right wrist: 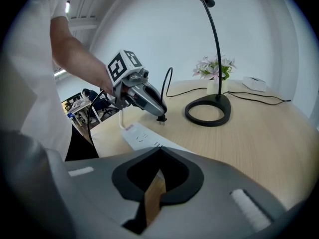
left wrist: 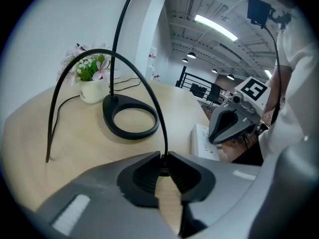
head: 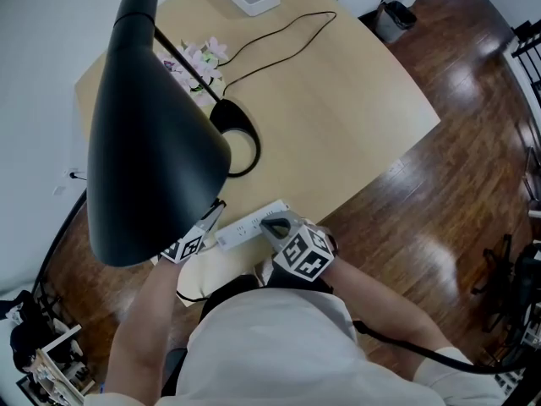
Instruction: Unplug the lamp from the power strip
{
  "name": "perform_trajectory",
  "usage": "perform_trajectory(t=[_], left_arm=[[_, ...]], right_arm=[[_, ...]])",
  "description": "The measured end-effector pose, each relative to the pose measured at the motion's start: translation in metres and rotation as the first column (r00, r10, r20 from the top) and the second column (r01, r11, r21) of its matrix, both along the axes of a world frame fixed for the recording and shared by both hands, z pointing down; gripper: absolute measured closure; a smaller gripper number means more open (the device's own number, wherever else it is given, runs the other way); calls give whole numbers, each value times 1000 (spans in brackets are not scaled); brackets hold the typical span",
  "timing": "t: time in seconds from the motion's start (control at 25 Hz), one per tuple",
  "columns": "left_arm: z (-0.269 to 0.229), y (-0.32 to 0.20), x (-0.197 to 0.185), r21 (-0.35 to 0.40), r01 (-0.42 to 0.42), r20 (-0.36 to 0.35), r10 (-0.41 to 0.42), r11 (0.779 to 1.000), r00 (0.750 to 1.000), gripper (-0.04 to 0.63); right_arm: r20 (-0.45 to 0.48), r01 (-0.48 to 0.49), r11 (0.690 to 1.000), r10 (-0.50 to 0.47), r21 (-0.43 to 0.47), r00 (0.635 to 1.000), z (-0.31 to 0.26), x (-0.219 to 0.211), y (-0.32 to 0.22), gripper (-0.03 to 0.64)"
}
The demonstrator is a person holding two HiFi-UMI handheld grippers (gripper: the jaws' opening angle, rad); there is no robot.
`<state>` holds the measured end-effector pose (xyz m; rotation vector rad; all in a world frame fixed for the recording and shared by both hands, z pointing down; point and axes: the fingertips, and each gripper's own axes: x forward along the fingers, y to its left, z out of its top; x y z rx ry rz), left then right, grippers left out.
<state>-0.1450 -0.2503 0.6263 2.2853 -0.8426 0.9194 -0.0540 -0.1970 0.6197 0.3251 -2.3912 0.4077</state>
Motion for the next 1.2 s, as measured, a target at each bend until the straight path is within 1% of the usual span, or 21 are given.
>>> perform_trajectory(t=[0.12, 0.24, 0.52, 0.68, 1.0, 1.2], left_arm=[[1, -3, 0, -8, 13, -26, -13, 1000, 1000, 540], [1, -6, 1, -5, 15, -34, -15, 1000, 999, 538], [1, -5, 0, 14, 23, 9, -23, 1000, 1000, 534], [-5, -7, 1, 39, 36, 25, -37, 999, 999, 476], [-17, 4, -8, 70, 61, 33, -63, 996, 997, 479], [-35, 16, -10, 103, 81, 25, -84, 991, 996, 479]], right_arm=[[12, -3, 1000, 3, 0, 1000, 0, 0, -1, 611], [20, -9, 1000, 9, 5, 1000, 0, 1, -1, 609], [2, -12, 1000, 12, 0, 1000, 1, 0, 0, 610], [0, -14, 1000, 14, -1, 1000, 0, 1, 0, 609], [2, -16, 1000, 16, 2, 1000, 0, 2, 1, 609], [8, -26, 1000, 26, 3, 1000, -2, 5, 1, 609]])
